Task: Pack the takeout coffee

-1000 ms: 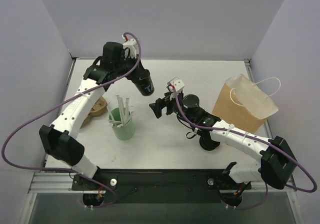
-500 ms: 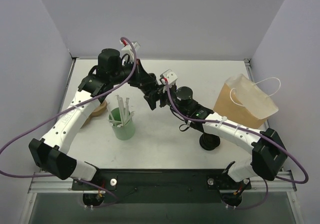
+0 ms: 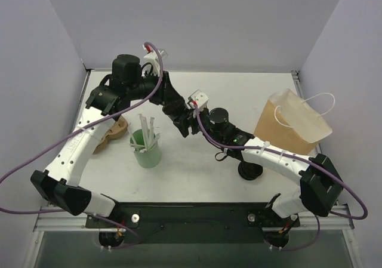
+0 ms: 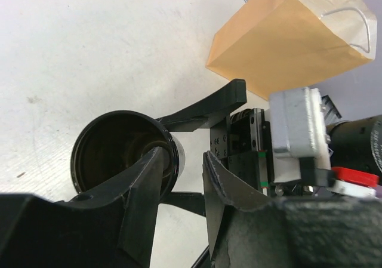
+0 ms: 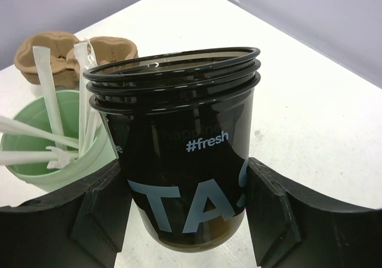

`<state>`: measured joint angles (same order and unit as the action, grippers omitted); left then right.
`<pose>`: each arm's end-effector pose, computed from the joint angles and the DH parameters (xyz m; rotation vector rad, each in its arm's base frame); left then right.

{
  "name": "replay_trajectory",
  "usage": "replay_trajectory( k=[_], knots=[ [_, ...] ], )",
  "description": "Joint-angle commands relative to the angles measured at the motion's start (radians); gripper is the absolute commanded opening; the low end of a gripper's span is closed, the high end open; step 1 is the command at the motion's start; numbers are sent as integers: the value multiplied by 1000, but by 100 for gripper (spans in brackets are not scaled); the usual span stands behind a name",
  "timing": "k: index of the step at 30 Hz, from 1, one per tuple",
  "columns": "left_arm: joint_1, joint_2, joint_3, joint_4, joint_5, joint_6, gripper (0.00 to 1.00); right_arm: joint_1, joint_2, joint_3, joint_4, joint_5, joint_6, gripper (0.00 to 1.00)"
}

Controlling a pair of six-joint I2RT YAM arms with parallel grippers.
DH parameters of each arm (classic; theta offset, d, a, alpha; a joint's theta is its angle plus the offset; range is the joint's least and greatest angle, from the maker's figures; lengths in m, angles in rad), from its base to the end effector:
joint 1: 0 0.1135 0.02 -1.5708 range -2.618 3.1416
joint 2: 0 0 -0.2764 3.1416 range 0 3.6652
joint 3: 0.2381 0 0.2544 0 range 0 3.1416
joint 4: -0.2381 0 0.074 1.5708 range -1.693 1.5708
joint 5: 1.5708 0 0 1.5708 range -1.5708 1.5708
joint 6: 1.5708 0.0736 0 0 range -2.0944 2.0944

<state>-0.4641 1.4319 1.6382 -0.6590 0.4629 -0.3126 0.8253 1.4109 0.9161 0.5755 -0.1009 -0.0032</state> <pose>0.2868 -0.1803 0.4354 0.4640 2.0542 -0.9480 0.2447 0.2760 0.3337 -0.6937 1.3693 0.7349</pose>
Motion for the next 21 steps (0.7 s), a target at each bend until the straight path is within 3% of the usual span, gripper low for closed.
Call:
replay_trajectory(
  k=[1, 21],
  knots=[
    [-1, 12, 92, -112, -23, 119, 43, -5, -62, -20, 64, -49, -15, 52],
    [-1, 53, 92, -220, 54, 207, 40, -9, -69, -31, 75, -102, 3, 52]
  ],
)
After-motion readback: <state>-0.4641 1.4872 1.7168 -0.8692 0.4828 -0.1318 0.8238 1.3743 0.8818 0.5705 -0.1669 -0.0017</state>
